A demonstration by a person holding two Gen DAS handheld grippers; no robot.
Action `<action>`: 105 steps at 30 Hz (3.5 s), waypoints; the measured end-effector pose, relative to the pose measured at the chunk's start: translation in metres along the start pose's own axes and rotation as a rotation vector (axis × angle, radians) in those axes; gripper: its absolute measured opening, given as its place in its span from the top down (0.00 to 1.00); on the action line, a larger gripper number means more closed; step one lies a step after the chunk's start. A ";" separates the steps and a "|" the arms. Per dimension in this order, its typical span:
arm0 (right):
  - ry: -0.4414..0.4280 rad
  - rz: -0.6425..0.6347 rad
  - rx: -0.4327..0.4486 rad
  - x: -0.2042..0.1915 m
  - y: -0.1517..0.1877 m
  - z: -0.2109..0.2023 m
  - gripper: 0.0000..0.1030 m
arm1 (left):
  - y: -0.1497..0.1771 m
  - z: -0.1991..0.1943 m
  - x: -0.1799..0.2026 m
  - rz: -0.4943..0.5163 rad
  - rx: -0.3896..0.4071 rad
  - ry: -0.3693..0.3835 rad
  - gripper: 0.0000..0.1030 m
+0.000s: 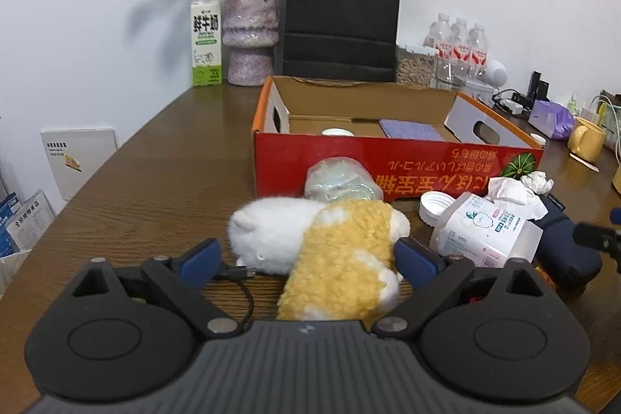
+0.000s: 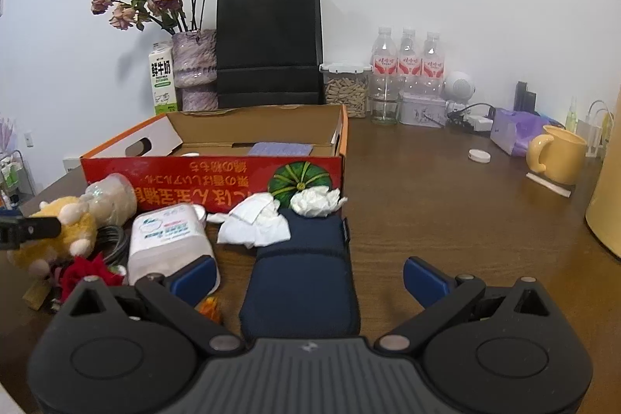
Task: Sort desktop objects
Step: 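Grasp the white plush toy with the left gripper while the right grasps a tissue, then lower the plush toy and tissue into the box and open both grippers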
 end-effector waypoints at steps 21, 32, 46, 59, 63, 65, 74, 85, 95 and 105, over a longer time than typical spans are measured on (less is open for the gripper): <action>-0.014 -0.021 0.005 0.003 -0.042 0.055 0.11 | -0.035 -0.025 -0.005 -0.046 0.128 0.019 0.51; -0.010 -0.008 -0.079 0.004 -0.042 0.093 0.70 | -0.058 -0.006 -0.012 -0.066 0.179 -0.015 0.51; -0.078 -0.039 0.049 -0.017 -0.072 0.058 0.81 | -0.094 0.003 -0.011 -0.050 0.248 -0.007 0.51; -0.130 -0.037 0.112 -0.060 -0.140 0.103 0.81 | -0.166 0.053 0.015 -0.026 0.315 -0.040 0.50; -0.114 -0.019 0.077 -0.063 -0.142 0.137 0.81 | -0.165 0.088 0.020 -0.021 0.274 -0.044 0.50; -0.111 -0.008 0.064 -0.061 -0.137 0.151 0.81 | -0.160 0.103 0.020 -0.003 0.246 -0.059 0.50; -0.105 0.003 -0.014 -0.048 -0.114 0.176 0.81 | -0.138 0.140 0.023 0.042 0.135 -0.063 0.50; -0.071 -0.009 -0.089 -0.042 -0.099 0.195 0.81 | -0.123 0.153 0.030 0.053 0.052 -0.031 0.50; -0.063 -0.046 -0.136 -0.044 -0.090 0.206 0.80 | -0.120 0.152 0.033 0.063 0.044 -0.014 0.48; -0.089 -0.085 -0.019 -0.057 -0.102 0.176 0.09 | -0.136 0.115 0.036 0.097 0.206 -0.071 0.00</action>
Point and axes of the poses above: each gripper's, at about its wrist camera, not at the fingertips, and z roughly the way its jaws point, x to its right, y to its underside, the point moved 7 cm from there along z, roughly the way its jaws point, and after that the axes turned 6 degrees about z, right-handed, at the moved point
